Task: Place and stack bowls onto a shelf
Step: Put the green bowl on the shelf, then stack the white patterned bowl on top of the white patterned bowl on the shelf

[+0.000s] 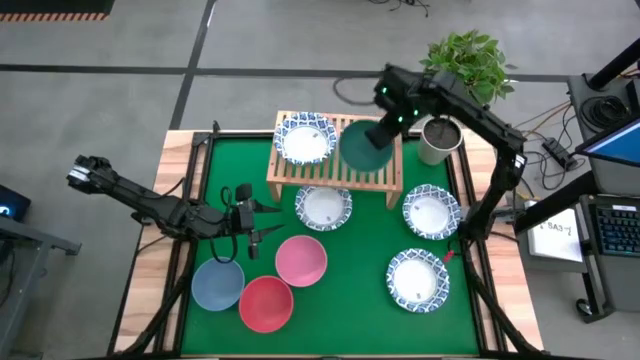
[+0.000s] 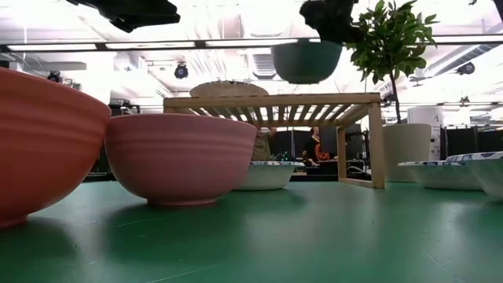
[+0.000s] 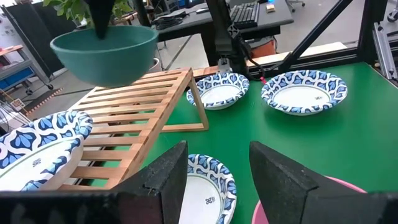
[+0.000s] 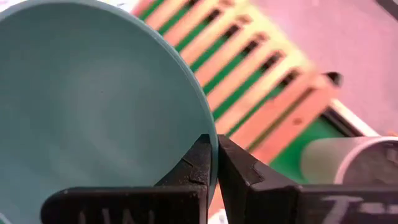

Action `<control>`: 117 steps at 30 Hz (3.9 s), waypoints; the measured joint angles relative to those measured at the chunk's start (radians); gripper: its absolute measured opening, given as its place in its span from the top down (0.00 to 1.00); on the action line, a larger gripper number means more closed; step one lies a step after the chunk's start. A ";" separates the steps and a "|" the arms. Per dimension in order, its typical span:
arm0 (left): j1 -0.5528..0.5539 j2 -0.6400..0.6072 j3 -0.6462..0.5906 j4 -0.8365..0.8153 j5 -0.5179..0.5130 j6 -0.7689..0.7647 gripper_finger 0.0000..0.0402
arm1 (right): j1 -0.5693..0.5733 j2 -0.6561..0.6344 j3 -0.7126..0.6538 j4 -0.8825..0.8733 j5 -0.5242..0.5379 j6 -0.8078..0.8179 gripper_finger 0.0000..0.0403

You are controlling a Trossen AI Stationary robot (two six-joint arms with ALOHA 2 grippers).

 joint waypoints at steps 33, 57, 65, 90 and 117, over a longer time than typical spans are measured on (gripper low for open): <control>0.000 0.000 0.000 0.001 0.000 0.006 0.61 | -0.109 0.000 -0.184 0.182 -0.001 -0.076 0.85; 0.000 0.000 0.000 0.002 0.000 0.007 0.61 | 0.038 -0.059 0.009 0.095 -0.008 0.051 0.70; 0.000 0.000 0.000 0.002 0.000 0.007 0.61 | 0.261 -0.083 0.009 0.099 -0.004 0.083 0.70; 0.000 0.000 0.000 0.000 0.000 0.006 0.61 | 0.907 -0.067 -0.386 0.491 0.299 0.027 0.70; 0.000 0.000 0.000 -0.005 0.000 0.007 0.61 | 0.813 0.125 -0.576 0.749 0.314 -0.329 0.70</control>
